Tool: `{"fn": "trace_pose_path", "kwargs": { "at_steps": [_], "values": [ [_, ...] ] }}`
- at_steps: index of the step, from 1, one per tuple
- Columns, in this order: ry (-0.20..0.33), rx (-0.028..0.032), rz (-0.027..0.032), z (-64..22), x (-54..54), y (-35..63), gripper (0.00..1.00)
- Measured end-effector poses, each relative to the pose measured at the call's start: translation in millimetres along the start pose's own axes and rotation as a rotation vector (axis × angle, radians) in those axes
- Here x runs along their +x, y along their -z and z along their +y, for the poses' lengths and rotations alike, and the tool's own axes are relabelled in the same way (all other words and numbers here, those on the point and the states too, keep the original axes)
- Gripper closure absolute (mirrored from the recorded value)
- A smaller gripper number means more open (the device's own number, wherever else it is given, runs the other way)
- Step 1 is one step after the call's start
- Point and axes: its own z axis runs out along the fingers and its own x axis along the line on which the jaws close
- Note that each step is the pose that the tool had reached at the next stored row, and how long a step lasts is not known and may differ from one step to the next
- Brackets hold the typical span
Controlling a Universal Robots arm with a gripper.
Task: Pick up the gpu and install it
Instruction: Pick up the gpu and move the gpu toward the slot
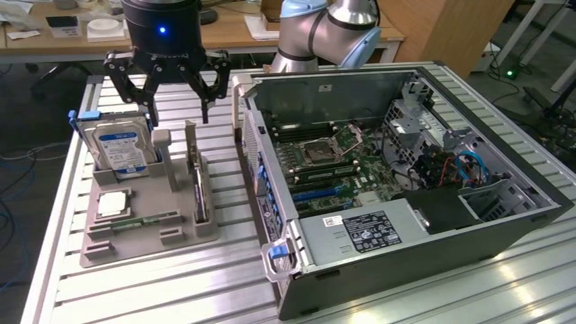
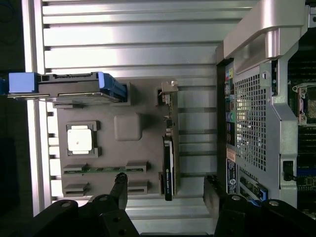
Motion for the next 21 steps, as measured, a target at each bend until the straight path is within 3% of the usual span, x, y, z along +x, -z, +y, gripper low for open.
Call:
{"fn": "trace_pose_path", "kwargs": {
  "at_steps": [5,13,21],
  "values": [
    [0.000,0.0000,0.0000,-7.2,-0.4,-4.5,0.28],
    [0.004,0.0019,0.0001,-8.2,-3.1,-18.7,0.28],
    [0.088,0.0036,0.0028,-8.6,-4.3,-33.3,0.28]
  ]
}}
